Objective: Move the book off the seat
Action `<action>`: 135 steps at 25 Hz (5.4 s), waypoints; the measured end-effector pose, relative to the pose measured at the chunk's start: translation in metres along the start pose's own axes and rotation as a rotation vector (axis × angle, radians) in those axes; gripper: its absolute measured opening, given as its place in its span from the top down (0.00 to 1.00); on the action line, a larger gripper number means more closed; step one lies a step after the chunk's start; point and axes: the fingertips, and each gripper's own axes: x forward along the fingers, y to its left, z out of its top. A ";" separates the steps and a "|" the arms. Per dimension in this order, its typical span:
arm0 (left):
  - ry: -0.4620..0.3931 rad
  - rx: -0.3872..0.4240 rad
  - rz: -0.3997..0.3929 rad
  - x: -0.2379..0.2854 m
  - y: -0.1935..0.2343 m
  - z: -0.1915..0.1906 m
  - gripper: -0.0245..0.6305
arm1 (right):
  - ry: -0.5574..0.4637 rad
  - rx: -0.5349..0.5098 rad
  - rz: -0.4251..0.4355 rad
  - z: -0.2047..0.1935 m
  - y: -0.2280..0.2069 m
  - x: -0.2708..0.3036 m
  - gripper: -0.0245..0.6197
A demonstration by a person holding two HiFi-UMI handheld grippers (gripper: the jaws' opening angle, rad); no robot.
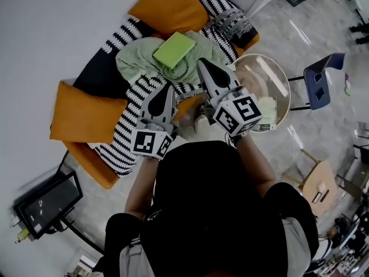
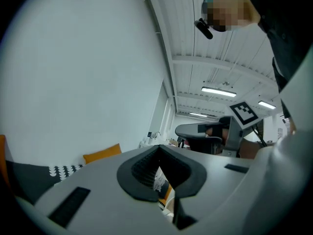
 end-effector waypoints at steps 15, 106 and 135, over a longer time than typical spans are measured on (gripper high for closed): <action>0.011 -0.082 0.192 0.083 0.020 -0.029 0.95 | 0.068 0.048 0.102 0.007 -0.099 0.052 0.94; 0.113 -1.125 0.177 0.196 0.316 -0.402 0.75 | 0.560 0.199 -0.102 -0.353 -0.124 0.146 0.94; -0.040 -0.822 -0.030 0.189 0.243 -0.081 0.76 | 0.310 0.014 -0.123 -0.132 -0.113 0.146 0.94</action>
